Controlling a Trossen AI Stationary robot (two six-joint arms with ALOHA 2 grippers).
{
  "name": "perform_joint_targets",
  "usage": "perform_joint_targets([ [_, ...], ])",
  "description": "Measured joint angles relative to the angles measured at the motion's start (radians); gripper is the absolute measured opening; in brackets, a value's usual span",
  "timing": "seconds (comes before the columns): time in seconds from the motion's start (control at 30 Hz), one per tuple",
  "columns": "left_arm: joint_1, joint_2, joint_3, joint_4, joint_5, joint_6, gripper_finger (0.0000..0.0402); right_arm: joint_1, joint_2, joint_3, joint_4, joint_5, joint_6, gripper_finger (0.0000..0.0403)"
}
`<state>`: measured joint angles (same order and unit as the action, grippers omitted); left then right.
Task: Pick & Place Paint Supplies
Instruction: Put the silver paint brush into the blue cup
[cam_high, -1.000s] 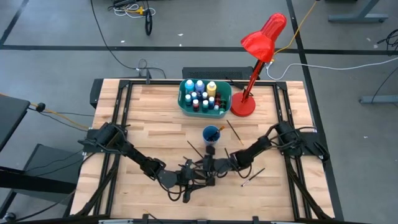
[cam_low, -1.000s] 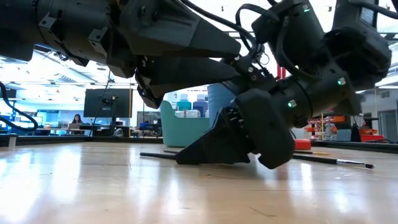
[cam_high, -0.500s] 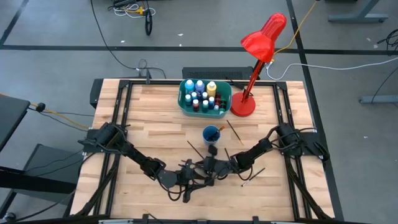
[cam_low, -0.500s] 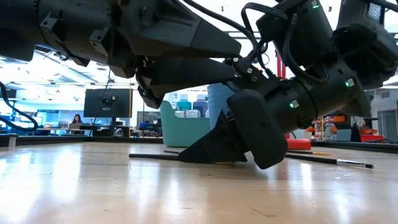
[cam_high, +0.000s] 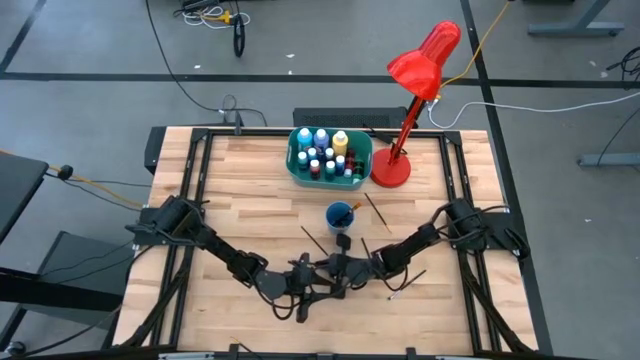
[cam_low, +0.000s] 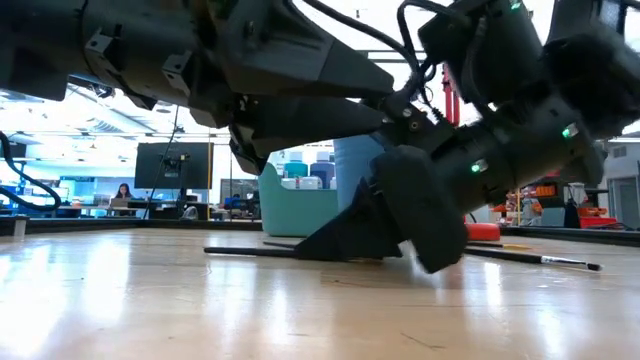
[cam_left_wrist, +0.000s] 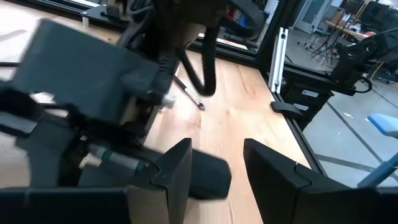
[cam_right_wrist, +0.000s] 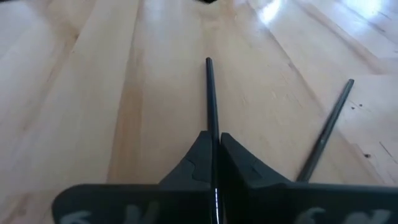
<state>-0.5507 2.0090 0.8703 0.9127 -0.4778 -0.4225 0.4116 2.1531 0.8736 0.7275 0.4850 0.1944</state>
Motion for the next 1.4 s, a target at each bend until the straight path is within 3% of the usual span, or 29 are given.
perform_joint_targets([
  [0.4, -0.001, 0.000, 0.000, -0.001, 0.000, 0.000, 0.0155, 0.068, -0.384, -0.005, -0.636, 0.021, -0.107, 0.0003],
  [0.5, -0.001, 0.000, 0.000, -0.001, 0.000, 0.000, 0.0155, 0.083, -0.497, -0.001, -0.780, 0.018, -0.208, 0.0003],
  [0.67, -0.001, 0.000, 0.000, -0.001, 0.000, 0.000, 0.0155, 0.124, -0.635, 0.086, -1.025, 0.012, -0.525, 0.0003],
  [0.93, -0.001, 0.000, 0.000, -0.002, 0.000, 0.000, 0.0155, 0.160, -0.675, 0.363, -1.411, 0.238, -0.959, 0.0003],
  [1.03, -0.001, 0.000, 0.000, -0.002, 0.000, 0.000, 0.0155, 0.136, -0.676, 0.419, -1.476, 0.287, -1.080, 0.0003],
  [1.2, -0.001, 0.000, 0.000, -0.002, 0.000, 0.000, 0.0155, 0.045, -0.669, 0.400, -1.561, 0.296, -1.283, 0.0003],
  [1.4, -0.001, 0.000, 0.000, -0.002, 0.000, 0.000, 0.0155, -0.044, -0.667, 0.284, -1.496, 0.269, -1.489, 0.0003],
])
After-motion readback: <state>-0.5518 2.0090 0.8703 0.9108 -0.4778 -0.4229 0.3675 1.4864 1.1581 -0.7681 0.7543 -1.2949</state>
